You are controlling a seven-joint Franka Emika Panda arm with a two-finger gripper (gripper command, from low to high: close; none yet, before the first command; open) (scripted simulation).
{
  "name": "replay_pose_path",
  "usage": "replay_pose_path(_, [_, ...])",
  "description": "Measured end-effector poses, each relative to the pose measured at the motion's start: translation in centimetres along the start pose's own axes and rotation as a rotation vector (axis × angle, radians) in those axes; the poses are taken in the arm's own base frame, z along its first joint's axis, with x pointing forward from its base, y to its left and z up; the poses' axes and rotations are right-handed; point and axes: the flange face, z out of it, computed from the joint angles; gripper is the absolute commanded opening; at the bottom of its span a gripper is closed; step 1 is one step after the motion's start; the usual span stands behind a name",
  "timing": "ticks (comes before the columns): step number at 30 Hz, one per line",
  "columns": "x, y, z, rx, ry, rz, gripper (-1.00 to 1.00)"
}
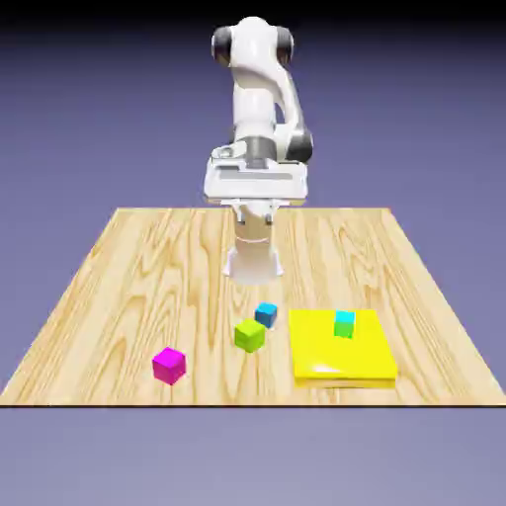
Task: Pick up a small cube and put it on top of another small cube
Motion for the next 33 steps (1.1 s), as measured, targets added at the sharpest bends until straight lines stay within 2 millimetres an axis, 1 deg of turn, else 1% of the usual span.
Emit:
replay_pose_path(5, [-3.1, 3.6, 5.4, -0.161, -0.128, 0.216, 0.0])
replay_pose_path(9, [-6.0, 6.9, 9.0, -0.311, -0.204, 0.384, 0.0])
replay_pose_path(14, [-10.1, 11.4, 12.4, -0.521, -0.263, 0.586, 0.0])
replay_pose_path(18, [-13.4, 15.1, 14.3, -0.702, -0.278, 0.735, 0.0])
replay_pose_path(19, [-13.4, 15.1, 14.3, -0.702, -0.278, 0.734, 0.0])
replay_pose_path(27, [-16.5, 18.3, 19.2, -0.702, -0.278, 0.734, 0.0])
replay_pose_path(28, [-16.7, 18.5, 19.4, -0.702, -0.278, 0.734, -1.0])
replay_pose_path(30, [-16.7, 18.5, 19.4, -0.702, -0.278, 0.734, -1.0])
replay_pose_path(33, [-15.4, 17.2, 17.7, -0.702, -0.278, 0.734, -1.0])
